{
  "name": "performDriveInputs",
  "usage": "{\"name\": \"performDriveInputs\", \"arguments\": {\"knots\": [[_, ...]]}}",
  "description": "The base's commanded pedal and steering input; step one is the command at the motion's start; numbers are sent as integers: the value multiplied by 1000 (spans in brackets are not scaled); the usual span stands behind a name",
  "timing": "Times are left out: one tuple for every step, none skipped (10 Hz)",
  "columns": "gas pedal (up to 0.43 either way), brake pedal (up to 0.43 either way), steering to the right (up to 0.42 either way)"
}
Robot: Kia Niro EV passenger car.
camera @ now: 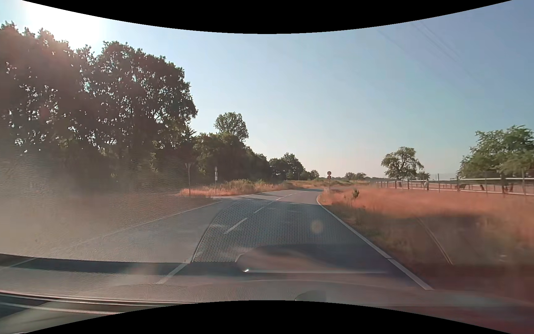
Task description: Follow the waypoints while adhering to traffic rules and regulations
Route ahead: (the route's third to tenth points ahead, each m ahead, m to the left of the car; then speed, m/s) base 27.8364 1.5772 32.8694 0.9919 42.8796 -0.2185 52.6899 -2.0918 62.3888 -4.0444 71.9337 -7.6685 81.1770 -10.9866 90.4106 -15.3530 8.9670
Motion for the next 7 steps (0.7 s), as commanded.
{"name": "performDriveInputs", "arguments": {"knots": [[0, 201, 1], [0, 220, 1], [0, 232, 1], [0, 244, 1], [0, 250, 1], [0, 256, 2], [0, 262, 3]]}}
